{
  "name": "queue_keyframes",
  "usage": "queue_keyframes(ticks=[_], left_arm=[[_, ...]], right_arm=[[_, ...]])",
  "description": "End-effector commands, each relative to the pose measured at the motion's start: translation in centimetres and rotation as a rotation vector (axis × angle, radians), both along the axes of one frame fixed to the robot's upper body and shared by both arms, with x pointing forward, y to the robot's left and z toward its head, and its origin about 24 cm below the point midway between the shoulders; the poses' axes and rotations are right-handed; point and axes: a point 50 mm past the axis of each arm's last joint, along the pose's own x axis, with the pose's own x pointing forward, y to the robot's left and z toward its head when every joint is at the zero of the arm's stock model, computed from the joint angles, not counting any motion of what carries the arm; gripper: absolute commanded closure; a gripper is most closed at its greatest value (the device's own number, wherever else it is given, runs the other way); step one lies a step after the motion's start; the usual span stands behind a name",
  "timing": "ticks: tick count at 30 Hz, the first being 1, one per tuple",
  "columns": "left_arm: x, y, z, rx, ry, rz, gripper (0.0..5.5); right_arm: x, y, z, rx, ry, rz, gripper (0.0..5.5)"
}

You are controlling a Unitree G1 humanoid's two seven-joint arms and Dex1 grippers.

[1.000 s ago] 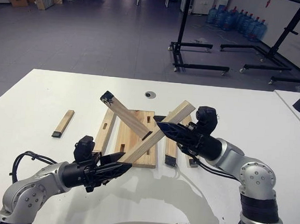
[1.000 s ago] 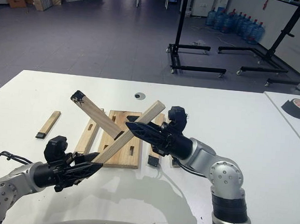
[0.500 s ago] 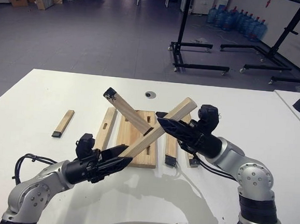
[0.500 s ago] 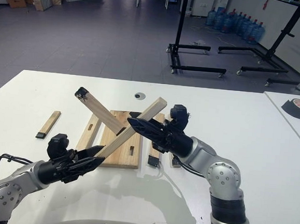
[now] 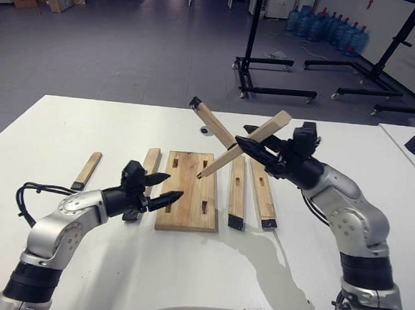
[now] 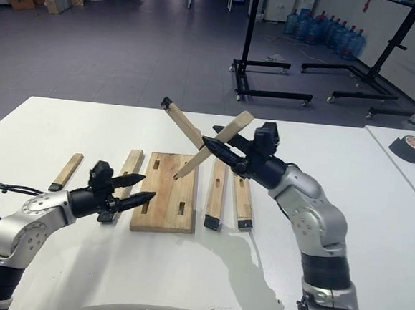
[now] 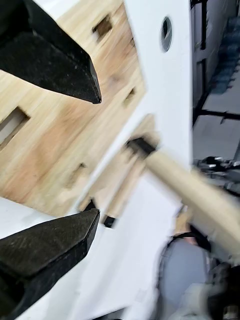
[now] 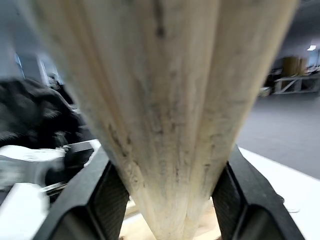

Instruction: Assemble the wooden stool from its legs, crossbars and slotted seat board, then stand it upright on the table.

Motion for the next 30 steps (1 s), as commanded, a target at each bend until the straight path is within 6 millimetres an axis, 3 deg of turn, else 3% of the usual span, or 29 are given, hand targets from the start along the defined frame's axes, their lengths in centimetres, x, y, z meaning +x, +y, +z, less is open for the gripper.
queue_keyframes(ticks=[1, 7, 10, 30], left_arm=[[0.0, -0.1, 0.6, 0.069, -0.050, -0.039, 1.63], [0.8, 0.1, 0.8, 0.071, -0.085, 0.034, 1.63], [1.0, 0.0, 0.4, 0.084, -0.088, 0.067, 1.63], [1.1, 0.4, -1.2, 0.159, -0.082, 0.118, 1.63]], right_arm=[[1.9, 1.7, 0.0, -0.107, -0.164, -0.040, 3.43], [4.1, 2.9, -2.8, -0.289, -0.224, 0.035, 3.44], [4.3, 2.8, -3.9, -0.385, -0.251, 0.102, 3.44], [4.1, 0.7, -1.1, -0.478, -0.357, 0.155, 3.46]])
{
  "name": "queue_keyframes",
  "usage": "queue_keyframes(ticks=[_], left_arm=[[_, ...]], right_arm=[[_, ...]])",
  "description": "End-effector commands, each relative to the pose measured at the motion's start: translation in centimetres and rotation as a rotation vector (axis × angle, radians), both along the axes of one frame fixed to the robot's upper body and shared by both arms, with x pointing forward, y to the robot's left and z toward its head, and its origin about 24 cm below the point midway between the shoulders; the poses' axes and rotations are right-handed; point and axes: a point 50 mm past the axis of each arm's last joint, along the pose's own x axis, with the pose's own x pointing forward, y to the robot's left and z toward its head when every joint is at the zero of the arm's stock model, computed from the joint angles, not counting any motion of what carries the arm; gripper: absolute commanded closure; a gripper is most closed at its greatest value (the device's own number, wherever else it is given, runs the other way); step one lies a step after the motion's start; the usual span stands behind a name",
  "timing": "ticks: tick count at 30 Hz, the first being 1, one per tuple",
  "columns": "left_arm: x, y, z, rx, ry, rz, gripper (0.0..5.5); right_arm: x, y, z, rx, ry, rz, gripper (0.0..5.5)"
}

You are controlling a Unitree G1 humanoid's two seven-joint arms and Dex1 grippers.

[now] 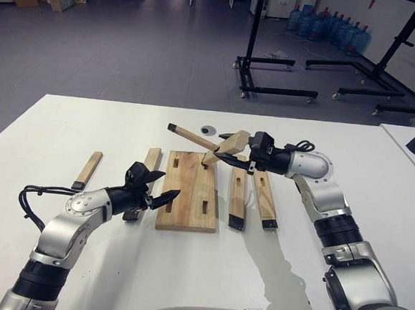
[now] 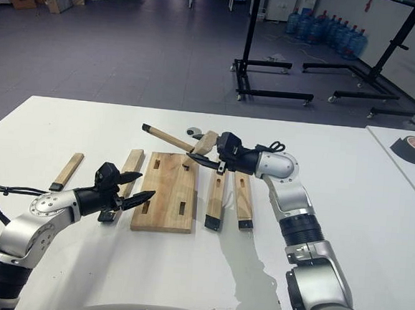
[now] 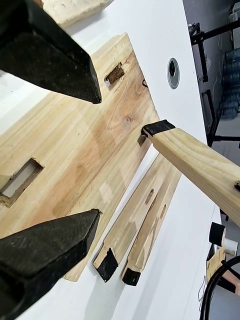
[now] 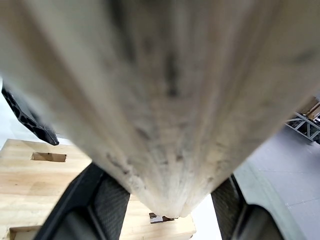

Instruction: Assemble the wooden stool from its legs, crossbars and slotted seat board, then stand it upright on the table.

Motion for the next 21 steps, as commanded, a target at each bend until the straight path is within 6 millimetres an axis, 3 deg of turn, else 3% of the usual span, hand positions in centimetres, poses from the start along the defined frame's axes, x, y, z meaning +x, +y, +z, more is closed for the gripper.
queue_keyframes(ticks=[1, 13, 21], left_arm=[[0.0, -0.1, -0.5, 0.021, 0.006, -0.002, 1.63], [0.0, -0.2, -1.0, 0.032, 0.010, 0.012, 1.63], [-0.5, -0.4, -1.6, 0.047, 0.028, 0.012, 1.63]], right_arm=[[0.2, -0.5, 1.3, -0.013, -0.023, 0.000, 3.46], [-0.3, 0.1, -0.2, -0.080, 0.133, 0.124, 3.47], [-0.7, -1.6, 0.5, -0.072, 0.490, 0.194, 3.47]])
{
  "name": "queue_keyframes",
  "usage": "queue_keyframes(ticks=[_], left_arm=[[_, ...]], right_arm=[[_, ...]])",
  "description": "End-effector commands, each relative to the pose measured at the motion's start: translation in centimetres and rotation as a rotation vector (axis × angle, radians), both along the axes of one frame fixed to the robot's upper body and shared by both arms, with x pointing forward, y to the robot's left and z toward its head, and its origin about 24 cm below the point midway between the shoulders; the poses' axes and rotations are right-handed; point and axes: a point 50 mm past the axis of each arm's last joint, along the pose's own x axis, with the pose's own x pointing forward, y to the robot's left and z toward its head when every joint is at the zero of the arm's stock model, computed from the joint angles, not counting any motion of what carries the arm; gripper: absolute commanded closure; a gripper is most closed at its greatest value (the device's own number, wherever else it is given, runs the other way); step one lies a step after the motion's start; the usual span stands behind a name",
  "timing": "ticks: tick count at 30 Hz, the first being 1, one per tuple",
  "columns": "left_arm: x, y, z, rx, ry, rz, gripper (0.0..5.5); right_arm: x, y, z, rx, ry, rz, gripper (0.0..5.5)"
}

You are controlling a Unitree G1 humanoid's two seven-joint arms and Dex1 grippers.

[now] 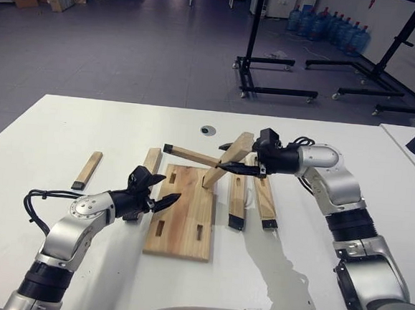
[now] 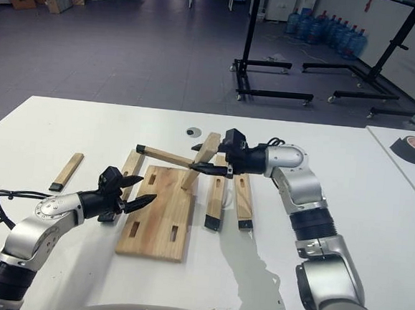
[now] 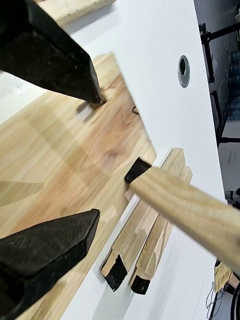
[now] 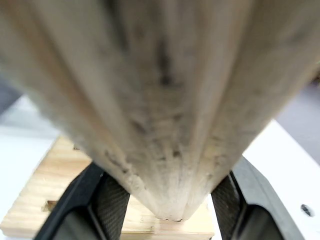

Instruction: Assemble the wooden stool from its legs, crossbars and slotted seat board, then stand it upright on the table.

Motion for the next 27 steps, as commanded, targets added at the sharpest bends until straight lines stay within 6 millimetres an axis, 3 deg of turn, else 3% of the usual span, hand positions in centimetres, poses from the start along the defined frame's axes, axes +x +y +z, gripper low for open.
queue_keyframes(ticks=[1, 7, 19, 27], left_arm=[[-0.5, -0.3, -0.7, 0.038, 0.013, -0.005, 1.63], [-0.9, -0.4, -1.7, 0.084, 0.031, 0.001, 1.63], [-1.4, -1.2, -2.8, 0.131, 0.046, -0.018, 1.63], [-1.5, -1.6, -3.3, 0.141, 0.051, -0.027, 1.63]], right_arm=[[0.0, -0.9, -0.7, -0.090, 0.155, -0.006, 3.47], [0.9, -0.6, -0.8, -0.195, 0.248, -0.034, 3.47], [1.3, 1.7, -3.5, -0.360, 0.282, 0.025, 3.47], [1.4, 1.6, -5.6, -0.447, 0.348, 0.013, 3.47]])
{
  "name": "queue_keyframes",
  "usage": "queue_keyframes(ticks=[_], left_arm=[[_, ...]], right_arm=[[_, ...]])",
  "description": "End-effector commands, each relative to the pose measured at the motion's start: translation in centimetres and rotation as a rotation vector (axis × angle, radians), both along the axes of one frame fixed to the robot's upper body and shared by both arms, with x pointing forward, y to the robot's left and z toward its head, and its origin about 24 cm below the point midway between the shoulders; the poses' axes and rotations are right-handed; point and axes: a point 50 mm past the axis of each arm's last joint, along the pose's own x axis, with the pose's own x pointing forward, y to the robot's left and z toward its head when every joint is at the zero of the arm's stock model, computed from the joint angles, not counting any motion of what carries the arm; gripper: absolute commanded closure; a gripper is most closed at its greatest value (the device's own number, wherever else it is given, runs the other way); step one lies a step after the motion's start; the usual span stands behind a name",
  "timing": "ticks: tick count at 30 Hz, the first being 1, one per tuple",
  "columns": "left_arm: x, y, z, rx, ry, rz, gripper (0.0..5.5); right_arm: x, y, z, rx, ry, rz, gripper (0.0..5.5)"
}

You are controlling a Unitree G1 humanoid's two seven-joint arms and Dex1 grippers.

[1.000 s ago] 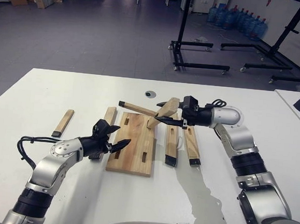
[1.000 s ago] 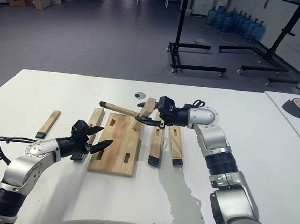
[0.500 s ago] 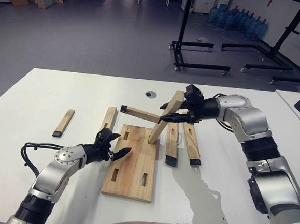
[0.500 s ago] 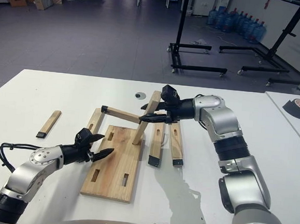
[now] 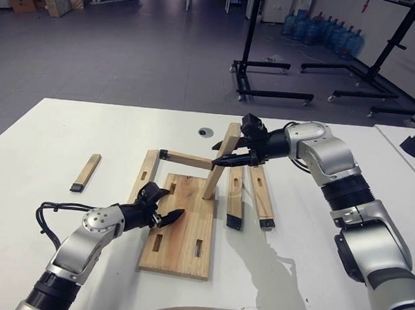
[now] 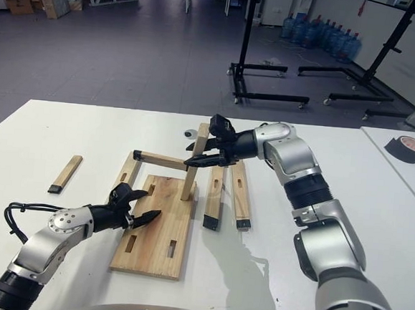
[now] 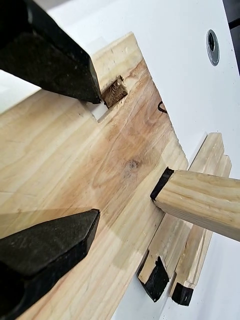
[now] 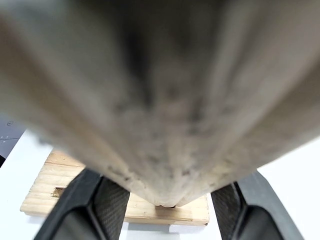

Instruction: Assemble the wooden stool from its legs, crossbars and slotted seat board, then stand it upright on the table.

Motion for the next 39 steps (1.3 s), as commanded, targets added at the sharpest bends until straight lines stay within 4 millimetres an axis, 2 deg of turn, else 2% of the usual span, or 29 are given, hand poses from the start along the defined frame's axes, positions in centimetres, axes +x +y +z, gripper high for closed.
queue_keyframes(ticks=[1, 4, 5, 11, 15, 20, 23, 27, 28, 31, 34, 36, 38, 39], left_arm=[[-0.2, 0.0, -0.7, 0.034, 0.023, -0.012, 1.63], [-0.2, 0.0, -0.9, 0.040, 0.023, -0.013, 1.63], [-0.2, 0.0, -1.0, 0.041, 0.024, -0.014, 1.63], [0.1, 0.0, -1.4, 0.051, 0.030, -0.018, 1.63], [-0.1, 0.2, -1.7, 0.055, 0.039, -0.012, 1.63], [-0.3, 0.4, -1.8, 0.059, 0.043, -0.005, 1.63], [-0.4, 0.4, -1.9, 0.059, 0.045, -0.001, 1.63], [-0.5, 0.2, -2.0, 0.058, 0.048, 0.000, 1.63], [-0.6, 0.2, -2.0, 0.058, 0.051, -0.004, 1.63], [-0.8, 0.2, -2.1, 0.060, 0.057, -0.012, 1.63], [-0.8, 0.2, -2.1, 0.063, 0.060, -0.017, 1.63], [-0.9, 0.2, -2.1, 0.066, 0.062, -0.017, 1.63], [-1.0, 0.3, -2.2, 0.070, 0.066, -0.018, 1.63], [-1.0, 0.3, -2.2, 0.072, 0.067, -0.018, 1.63]], right_arm=[[-1.1, -0.5, -6.3, -0.230, 0.162, -0.024, 3.47], [-0.8, -0.4, -5.7, -0.192, 0.146, -0.061, 3.47], [-0.6, -0.4, -5.4, -0.173, 0.138, -0.079, 3.06], [0.2, -1.1, -3.5, -0.024, 0.084, -0.225, 2.07], [-0.7, -2.1, -3.2, 0.023, 0.048, -0.282, 1.23], [-2.3, -3.2, -3.2, 0.062, 0.024, -0.335, 1.23], [-1.9, -4.3, -2.0, 0.118, -0.035, -0.431, 1.23], [-1.5, -6.0, 0.8, 0.260, -0.151, -0.537, 1.23], [-1.2, -6.3, 2.1, 0.309, -0.190, -0.559, 1.23], [-1.0, -6.2, 6.0, 0.461, -0.296, -0.567, 1.23], [-2.0, -5.2, 8.0, 0.547, -0.331, -0.494, 1.23], [-2.6, -4.1, 7.8, 0.541, -0.329, -0.446, 1.23], [-3.1, -2.7, 6.1, 0.497, -0.289, -0.396, 1.23], [-3.1, -2.0, 4.4, 0.435, -0.265, -0.390, 1.23]])
